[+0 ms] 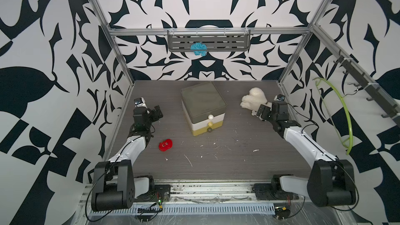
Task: Take the keys out of the drawer
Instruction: Adjust the storage box at the center of the board.
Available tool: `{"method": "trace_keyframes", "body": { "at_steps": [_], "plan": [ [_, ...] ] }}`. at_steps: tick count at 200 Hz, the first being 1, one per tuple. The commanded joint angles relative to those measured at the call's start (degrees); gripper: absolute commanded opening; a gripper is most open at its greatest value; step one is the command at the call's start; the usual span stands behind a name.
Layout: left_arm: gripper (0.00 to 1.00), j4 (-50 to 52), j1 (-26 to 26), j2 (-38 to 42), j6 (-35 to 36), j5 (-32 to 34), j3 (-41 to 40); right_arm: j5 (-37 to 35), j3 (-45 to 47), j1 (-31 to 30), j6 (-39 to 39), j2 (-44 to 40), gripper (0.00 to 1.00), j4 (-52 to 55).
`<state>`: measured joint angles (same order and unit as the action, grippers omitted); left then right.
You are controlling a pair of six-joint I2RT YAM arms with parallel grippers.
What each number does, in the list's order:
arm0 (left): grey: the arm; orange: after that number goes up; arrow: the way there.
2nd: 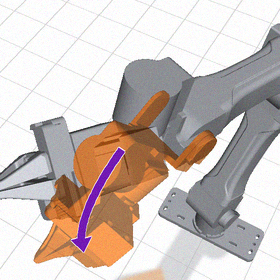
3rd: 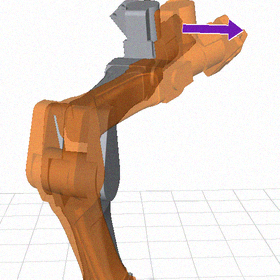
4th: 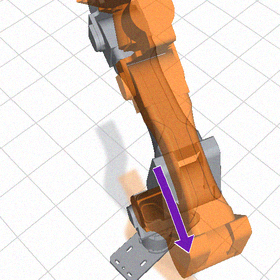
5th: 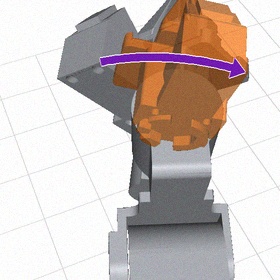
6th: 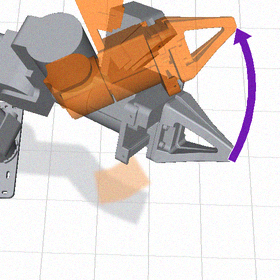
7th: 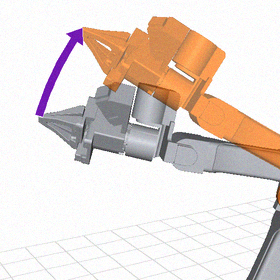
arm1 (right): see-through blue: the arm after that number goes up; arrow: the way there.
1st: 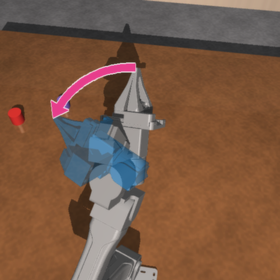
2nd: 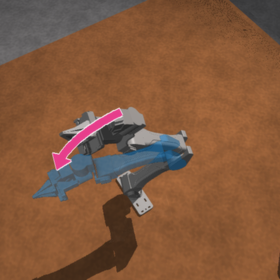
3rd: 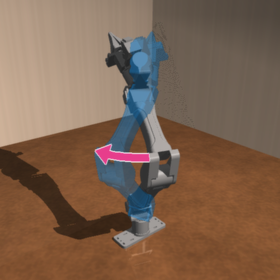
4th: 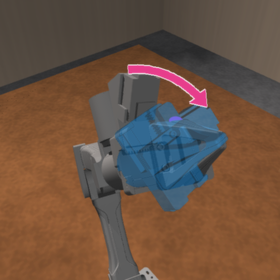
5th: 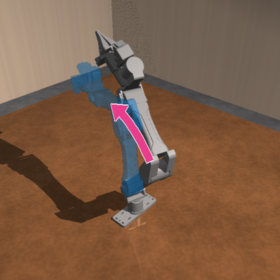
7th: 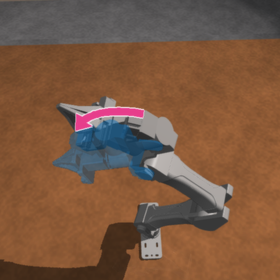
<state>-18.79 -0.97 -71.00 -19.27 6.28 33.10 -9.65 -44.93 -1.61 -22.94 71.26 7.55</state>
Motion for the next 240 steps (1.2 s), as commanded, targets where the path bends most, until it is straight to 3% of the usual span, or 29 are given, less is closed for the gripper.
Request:
{"method": "trace_keyframes", "body": {
  "at_steps": [1, 41, 127, 177, 240],
  "plan": [
    [0.99, 10.9, 1.4, 1.5, -7.3, -1.1, 2.6, 6.8, -5.5, -0.2, -5.7, -2.3, 0.99, 11.8],
    [0.99, 20.4, 2.0, 2.7, -14.6, -5.5, 7.7, 17.2, -13.9, -0.8, -5.3, -1.7, 0.95, 19.3],
    [0.99, 33.0, 3.3, 8.5, -21.3, -21.8, 14.8, 27.5, -27.5, -6.6, -7.0, 5.7, 0.94, 23.8],
    [0.99, 41.9, 10.1, 13.2, -23.2, -27.2, 18.8, 30.6, -30.4, -12.6, -7.1, 9.2, 0.94, 25.0],
    [0.99, 41.2, 10.4, 13.1, -25.4, -32.1, 19.8, 32.8, -37.8, -17.7, -9.4, 13.4, 0.94, 30.0]
  ]
}}
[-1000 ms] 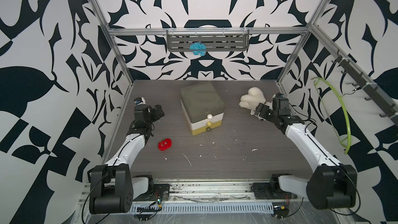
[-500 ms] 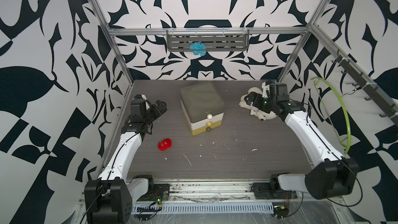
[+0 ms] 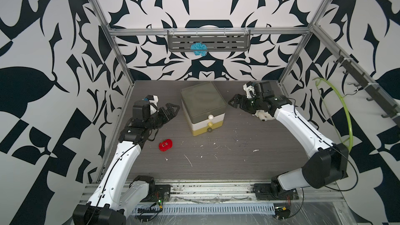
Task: Take the keys out of the drawer
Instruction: Adjust the storage box at the center of the board.
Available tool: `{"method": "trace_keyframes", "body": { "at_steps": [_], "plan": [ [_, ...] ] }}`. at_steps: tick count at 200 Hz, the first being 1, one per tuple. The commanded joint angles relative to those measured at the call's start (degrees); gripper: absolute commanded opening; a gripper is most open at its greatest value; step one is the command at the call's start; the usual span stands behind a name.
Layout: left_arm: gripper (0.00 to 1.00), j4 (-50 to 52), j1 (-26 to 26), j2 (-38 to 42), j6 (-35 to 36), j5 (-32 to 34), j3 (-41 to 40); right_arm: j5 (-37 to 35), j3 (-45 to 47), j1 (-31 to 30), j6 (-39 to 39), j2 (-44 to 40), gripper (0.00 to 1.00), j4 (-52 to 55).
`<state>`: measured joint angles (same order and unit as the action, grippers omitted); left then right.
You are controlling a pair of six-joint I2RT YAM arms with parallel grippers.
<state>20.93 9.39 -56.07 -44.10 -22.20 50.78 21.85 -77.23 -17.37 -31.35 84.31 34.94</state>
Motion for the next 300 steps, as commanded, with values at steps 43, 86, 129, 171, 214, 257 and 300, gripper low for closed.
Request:
{"method": "trace_keyframes", "body": {
  "at_steps": [43, 86, 129, 171, 214, 257, 300],
  "plan": [
    [0.99, 1.7, 0.1, -6.4, -0.2, -5.4, 6.0, 1.0, -8.3, -5.5, -3.9, 3.5, 0.94, 3.4],
    [0.99, 1.5, 0.1, -10.2, 0.3, -6.4, 8.5, -2.2, -8.4, -6.9, -8.6, 1.9, 0.94, 7.1],
    [0.99, -0.1, 0.2, -11.5, 0.4, -6.2, 9.3, -2.3, -6.6, -8.7, -16.2, -0.4, 0.94, 8.7],
    [0.99, -0.8, 0.1, -11.3, 0.6, -6.2, 9.4, -1.0, -5.8, -10.3, -24.0, -0.4, 0.94, 5.0],
    [0.99, -1.1, 0.3, -10.2, 0.7, -5.9, 8.8, 0.3, -5.6, -10.9, -28.8, 1.1, 0.94, 1.9],
    [0.99, -1.2, 0.3, -9.6, 0.9, -5.8, 8.4, 0.5, -5.2, -11.8, -32.9, 2.3, 0.94, -1.0],
    [0.99, -1.2, 0.3, -9.5, 1.5, -5.9, 8.2, -0.2, -5.7, -12.2, -34.4, 3.4, 0.94, -2.1]
  ]
}}
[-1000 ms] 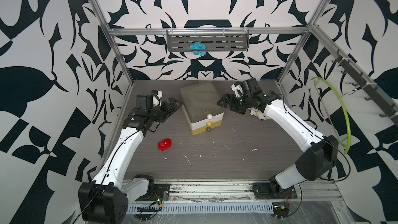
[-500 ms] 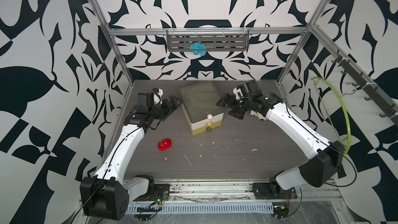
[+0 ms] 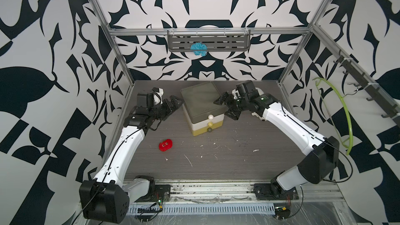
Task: Take the keys out of the drawer
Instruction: Adjust the storage box at the center of the board.
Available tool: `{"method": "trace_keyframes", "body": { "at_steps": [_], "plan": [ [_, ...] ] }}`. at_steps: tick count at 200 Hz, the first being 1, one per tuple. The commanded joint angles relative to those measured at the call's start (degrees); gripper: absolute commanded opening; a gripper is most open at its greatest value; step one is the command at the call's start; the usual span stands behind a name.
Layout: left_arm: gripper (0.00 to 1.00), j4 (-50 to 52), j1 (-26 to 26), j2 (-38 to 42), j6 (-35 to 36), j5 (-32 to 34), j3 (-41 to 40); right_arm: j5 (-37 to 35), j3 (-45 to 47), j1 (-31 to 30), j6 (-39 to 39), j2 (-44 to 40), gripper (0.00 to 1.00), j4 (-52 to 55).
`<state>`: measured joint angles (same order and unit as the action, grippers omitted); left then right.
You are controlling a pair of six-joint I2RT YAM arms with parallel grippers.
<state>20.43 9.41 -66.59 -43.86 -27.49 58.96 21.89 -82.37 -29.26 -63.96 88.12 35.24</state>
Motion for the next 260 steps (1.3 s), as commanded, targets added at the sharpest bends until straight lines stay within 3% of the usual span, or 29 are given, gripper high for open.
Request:
{"method": "trace_keyframes", "body": {
  "at_steps": [1, 260],
  "plan": [
    [0.99, -0.7, 0.3, 1.0, 1.2, -0.7, 0.1, -0.2, -0.6, -0.3, -1.7, -0.3, 0.94, -2.4],
    [0.99, 1.7, 0.6, 5.5, 1.8, 0.0, -3.7, -1.4, -12.2, 3.0, 5.2, 8.7, 0.93, 0.1]
  ]
}}
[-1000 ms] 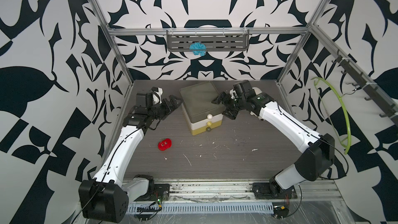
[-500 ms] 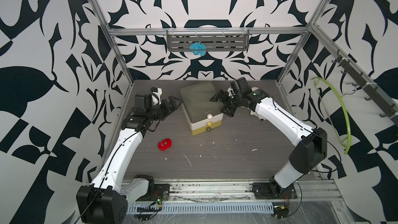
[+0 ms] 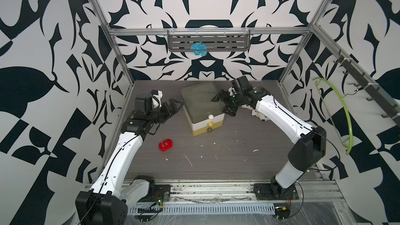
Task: Take the keys out of the drawer
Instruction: Adjust the storage box at the center of the board.
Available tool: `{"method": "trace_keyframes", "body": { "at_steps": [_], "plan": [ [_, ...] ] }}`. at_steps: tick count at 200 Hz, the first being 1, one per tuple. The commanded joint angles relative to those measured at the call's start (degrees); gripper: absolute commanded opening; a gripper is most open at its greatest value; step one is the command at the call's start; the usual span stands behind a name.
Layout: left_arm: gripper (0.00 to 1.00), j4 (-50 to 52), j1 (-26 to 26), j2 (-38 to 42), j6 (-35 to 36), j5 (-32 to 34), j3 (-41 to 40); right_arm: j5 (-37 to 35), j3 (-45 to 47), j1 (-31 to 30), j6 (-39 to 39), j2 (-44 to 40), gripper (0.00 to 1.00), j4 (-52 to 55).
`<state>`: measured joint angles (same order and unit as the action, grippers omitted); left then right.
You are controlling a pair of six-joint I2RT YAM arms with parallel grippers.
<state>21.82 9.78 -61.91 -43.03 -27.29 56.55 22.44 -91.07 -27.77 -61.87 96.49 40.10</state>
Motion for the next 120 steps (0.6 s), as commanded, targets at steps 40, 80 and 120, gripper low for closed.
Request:
{"method": "trace_keyframes", "body": {
  "at_steps": [40, 80, 120],
  "plan": [
    [0.99, 0.4, 0.2, 0.7, 1.3, -0.2, -1.4, -1.1, -7.6, 2.0, 4.4, 3.2, 0.92, -3.9],
    [0.99, 0.7, 0.2, 0.9, 1.6, -0.1, -1.7, -0.9, -13.2, 2.4, 5.8, 7.0, 0.92, -1.9],
    [0.99, 0.7, 0.2, 1.0, 1.8, 0.2, -2.3, -0.2, -17.2, 2.9, 6.8, 10.3, 0.92, -0.5]
  ]
}}
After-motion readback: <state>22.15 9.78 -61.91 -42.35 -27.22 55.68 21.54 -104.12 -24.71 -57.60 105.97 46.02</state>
